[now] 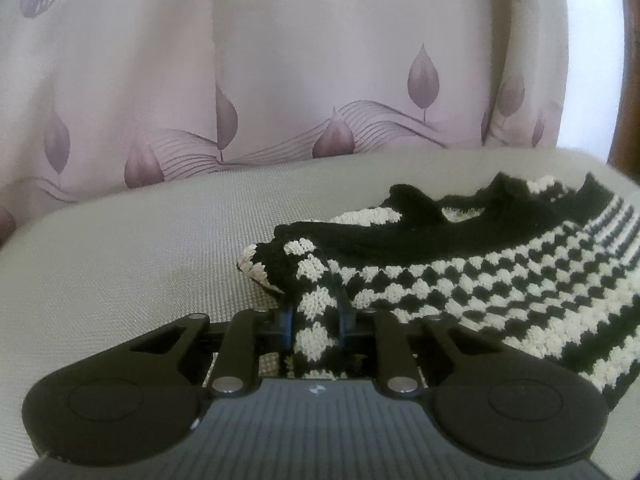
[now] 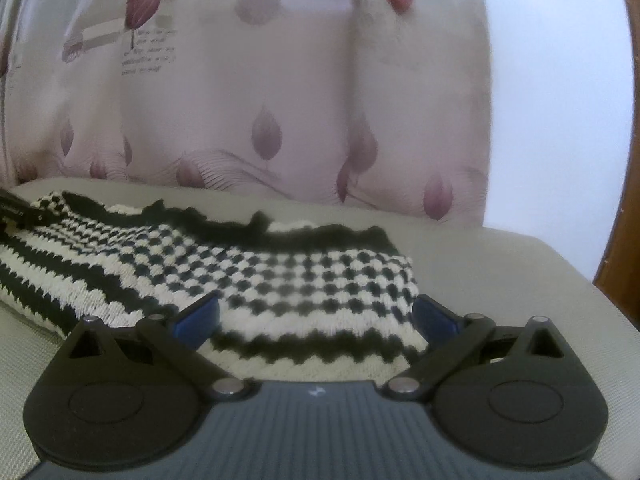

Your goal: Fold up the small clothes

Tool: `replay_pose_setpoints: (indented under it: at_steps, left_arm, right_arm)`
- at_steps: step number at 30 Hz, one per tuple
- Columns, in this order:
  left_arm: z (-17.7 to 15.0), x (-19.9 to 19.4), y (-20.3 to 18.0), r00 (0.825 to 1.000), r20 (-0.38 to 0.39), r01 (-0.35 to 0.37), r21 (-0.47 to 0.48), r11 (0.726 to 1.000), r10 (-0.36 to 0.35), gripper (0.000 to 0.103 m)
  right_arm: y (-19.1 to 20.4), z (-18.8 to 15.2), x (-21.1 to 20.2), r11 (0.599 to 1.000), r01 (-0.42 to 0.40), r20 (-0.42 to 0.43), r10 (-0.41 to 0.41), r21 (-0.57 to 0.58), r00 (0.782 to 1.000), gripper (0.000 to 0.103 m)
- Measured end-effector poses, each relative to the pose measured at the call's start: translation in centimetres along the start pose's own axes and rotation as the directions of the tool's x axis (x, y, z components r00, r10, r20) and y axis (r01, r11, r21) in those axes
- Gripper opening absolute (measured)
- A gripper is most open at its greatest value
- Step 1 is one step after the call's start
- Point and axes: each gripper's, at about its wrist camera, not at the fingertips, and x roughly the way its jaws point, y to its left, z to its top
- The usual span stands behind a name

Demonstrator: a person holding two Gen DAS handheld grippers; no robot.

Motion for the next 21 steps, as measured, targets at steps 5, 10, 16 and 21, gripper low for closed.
replay_pose_setpoints:
  at_steps: [5, 10, 16, 21]
  left_arm:
    - [1.1, 0.2, -1.5, 0.997, -0.043, -0.057, 0.034, 0.998, 0.058, 0.016]
    - [2.3, 0.0, -2.3, 0.993, -0.083, -0.087, 0.023, 0.996, 0.088, 0.014]
    - [4.7, -0.8, -4.2, 0.990, -0.116, -0.081, 0.002, 0.997, 0.081, 0.014]
    - [7.0, -1.7, -6.6, 0.991, -0.135, -0.028, -0.065, 0.998, 0.019, 0.013]
  right_arm:
    - [0.4, -0.1, -0.3, 1.000, -0.011, 0.018, 0.011, -0.015, 1.000, 0.103]
    - [-1.0, -0.1, -0.8, 0.998, -0.031, 0.047, 0.028, 0.063, 0.999, 0.103]
    - [-1.5, -0.2, -1.4, 0.995, -0.053, 0.077, 0.046, 0.089, 0.996, 0.103]
    - [-2.1, -0.3, -1.8, 0.990, -0.067, 0.106, 0.054, 0.125, 0.993, 0.103]
